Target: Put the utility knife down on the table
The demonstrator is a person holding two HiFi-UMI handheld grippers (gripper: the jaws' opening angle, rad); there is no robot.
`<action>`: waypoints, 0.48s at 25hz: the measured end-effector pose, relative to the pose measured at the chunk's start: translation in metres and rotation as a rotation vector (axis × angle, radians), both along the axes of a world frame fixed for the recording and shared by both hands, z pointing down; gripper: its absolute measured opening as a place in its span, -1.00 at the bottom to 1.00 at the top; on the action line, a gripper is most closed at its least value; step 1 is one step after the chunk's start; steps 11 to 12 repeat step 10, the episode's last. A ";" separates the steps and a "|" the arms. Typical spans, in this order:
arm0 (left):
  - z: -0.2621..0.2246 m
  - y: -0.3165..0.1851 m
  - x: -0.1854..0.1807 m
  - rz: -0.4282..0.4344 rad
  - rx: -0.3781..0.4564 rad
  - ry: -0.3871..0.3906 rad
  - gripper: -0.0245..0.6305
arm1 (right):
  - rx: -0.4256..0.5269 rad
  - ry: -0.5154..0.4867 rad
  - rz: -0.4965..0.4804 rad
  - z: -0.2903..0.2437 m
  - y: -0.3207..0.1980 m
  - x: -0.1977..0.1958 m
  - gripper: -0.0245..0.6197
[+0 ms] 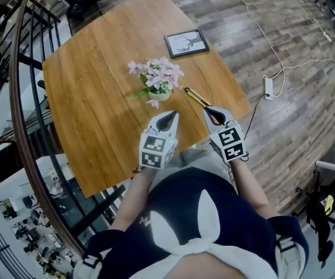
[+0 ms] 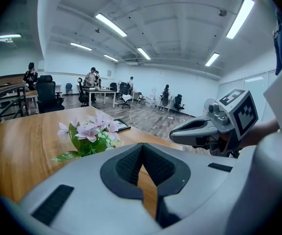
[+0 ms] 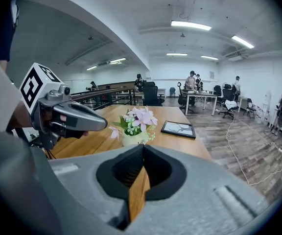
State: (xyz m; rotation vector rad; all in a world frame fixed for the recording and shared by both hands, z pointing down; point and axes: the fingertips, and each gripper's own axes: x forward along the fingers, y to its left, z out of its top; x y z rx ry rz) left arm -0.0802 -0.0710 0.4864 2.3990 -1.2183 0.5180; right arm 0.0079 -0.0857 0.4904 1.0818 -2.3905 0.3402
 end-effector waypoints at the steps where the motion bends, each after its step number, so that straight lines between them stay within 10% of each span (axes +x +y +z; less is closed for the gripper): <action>1: -0.001 0.001 -0.001 -0.002 0.003 0.001 -0.87 | 0.001 0.005 -0.001 0.000 0.002 0.000 -0.93; 12: -0.002 0.014 -0.011 -0.022 0.011 0.000 -0.87 | 0.009 0.051 -0.013 0.004 0.015 -0.005 -0.93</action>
